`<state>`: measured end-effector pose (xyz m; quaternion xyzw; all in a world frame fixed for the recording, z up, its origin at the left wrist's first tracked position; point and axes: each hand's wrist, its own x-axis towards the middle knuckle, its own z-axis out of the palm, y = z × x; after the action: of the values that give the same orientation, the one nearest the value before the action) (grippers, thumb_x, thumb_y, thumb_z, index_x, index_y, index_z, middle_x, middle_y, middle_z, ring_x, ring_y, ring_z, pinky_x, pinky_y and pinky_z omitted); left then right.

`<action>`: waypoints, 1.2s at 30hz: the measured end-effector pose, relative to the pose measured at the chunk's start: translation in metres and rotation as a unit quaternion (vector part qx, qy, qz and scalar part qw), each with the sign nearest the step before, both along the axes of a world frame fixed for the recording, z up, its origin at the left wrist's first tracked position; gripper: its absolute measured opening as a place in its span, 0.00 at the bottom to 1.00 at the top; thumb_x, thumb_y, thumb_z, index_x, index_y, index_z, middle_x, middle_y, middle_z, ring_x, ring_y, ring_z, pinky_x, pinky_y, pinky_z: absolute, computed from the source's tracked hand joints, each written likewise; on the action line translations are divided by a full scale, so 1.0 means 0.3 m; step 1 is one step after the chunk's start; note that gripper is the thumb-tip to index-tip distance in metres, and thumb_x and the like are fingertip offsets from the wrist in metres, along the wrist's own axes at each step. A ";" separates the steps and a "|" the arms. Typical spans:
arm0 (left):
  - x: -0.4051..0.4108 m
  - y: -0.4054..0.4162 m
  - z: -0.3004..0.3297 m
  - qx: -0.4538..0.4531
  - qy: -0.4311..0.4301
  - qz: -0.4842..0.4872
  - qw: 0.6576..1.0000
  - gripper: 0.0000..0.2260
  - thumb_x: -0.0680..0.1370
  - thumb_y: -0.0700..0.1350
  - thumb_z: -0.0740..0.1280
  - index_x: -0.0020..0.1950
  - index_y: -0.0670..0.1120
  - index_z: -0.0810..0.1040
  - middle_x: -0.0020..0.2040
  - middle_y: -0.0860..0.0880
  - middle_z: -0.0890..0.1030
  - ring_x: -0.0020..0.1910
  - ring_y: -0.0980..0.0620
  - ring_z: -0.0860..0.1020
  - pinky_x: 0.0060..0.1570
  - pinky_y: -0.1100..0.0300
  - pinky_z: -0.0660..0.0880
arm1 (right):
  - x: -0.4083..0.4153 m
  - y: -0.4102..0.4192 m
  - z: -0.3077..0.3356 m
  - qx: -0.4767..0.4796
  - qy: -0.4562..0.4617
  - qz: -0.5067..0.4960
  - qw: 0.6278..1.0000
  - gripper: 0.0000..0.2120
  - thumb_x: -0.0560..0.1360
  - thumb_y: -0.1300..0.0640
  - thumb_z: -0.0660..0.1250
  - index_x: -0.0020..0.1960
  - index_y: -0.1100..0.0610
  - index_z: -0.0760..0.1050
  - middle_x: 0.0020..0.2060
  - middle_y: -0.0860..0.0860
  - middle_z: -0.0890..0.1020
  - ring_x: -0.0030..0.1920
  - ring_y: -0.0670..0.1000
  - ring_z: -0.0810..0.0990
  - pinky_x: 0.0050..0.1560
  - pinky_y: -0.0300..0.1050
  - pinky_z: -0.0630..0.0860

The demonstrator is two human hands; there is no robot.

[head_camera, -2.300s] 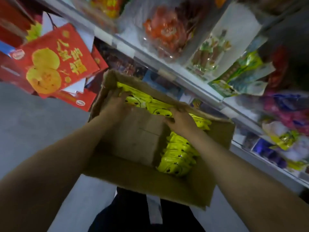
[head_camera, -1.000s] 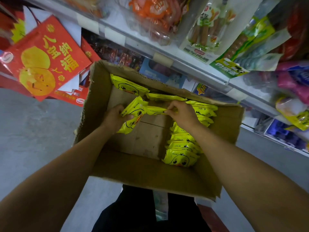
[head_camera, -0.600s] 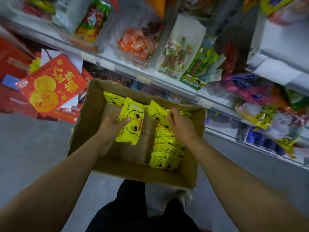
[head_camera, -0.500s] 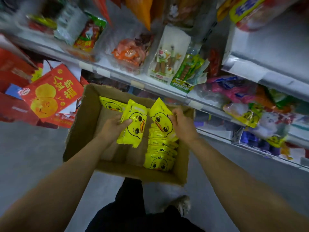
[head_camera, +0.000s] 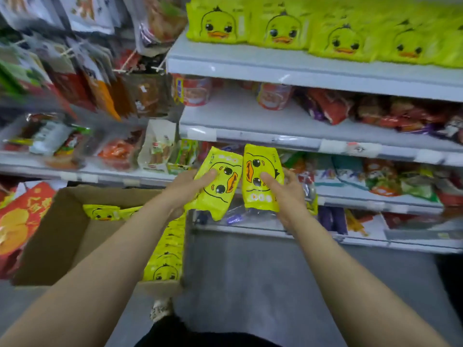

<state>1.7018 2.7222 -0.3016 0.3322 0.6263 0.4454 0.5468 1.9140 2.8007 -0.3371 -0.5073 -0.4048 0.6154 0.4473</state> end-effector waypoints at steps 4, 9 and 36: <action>0.276 0.104 0.116 0.020 -0.070 -0.117 0.990 0.16 0.73 0.36 0.69 0.62 0.40 0.77 0.51 0.43 0.84 0.44 0.48 0.84 0.41 0.56 0.81 | 0.303 0.036 0.149 0.027 0.023 -0.036 0.999 0.26 0.66 0.54 0.80 0.61 0.56 0.77 0.51 0.55 0.86 0.50 0.58 0.85 0.49 0.63 0.81; 0.540 0.296 0.285 0.063 -0.043 -0.227 0.971 0.16 0.69 0.37 0.72 0.56 0.41 0.79 0.49 0.43 0.85 0.42 0.47 0.84 0.40 0.55 0.82 | 0.613 0.122 0.309 0.077 0.081 -0.114 0.987 0.23 0.66 0.57 0.77 0.59 0.62 0.78 0.49 0.57 0.86 0.46 0.57 0.86 0.46 0.57 0.82; 1.721 1.667 0.719 0.183 0.174 -0.413 0.875 0.13 0.69 0.37 0.76 0.52 0.45 0.82 0.48 0.48 0.86 0.49 0.48 0.83 0.55 0.53 0.77 | 1.949 1.319 0.763 0.229 -0.077 -0.253 0.937 0.09 0.70 0.60 0.77 0.48 0.55 0.81 0.44 0.54 0.87 0.45 0.56 0.86 0.47 0.58 0.82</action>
<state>2.2183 3.2223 -0.0860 0.7267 0.4247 0.2210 0.4926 2.4989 3.1964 -0.1083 -0.5226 -0.4265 0.3312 0.6597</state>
